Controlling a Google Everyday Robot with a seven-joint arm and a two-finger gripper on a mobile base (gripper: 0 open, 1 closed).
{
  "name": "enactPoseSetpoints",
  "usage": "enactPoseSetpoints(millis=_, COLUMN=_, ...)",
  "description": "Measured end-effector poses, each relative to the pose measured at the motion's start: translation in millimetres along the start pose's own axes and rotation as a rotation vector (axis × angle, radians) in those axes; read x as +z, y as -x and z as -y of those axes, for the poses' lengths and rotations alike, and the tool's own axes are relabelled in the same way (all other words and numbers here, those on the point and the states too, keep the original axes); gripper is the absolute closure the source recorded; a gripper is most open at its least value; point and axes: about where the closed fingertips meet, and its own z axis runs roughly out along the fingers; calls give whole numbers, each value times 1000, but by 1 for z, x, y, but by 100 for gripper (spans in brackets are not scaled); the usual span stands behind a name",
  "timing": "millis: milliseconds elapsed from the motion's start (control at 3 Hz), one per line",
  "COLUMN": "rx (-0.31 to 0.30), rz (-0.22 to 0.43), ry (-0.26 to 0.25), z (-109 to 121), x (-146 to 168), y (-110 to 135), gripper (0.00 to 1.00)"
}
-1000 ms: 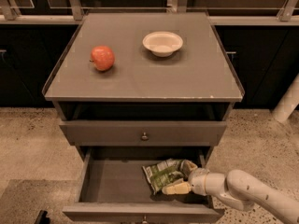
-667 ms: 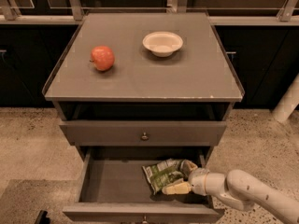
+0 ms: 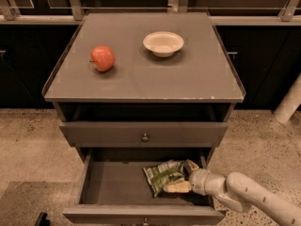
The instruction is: Pick green jalapeno chip bag from middle drawer and place on counter
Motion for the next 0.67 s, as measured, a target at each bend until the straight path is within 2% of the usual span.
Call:
enactPoseSetpoints(millis=333, rx=-38, rz=10, ry=-19, z=17, x=16, y=0, gripper=0)
enactPoseSetpoints(millis=667, rx=-64, rz=-4, ry=-40, z=25, x=29, y=-7, gripper=0)
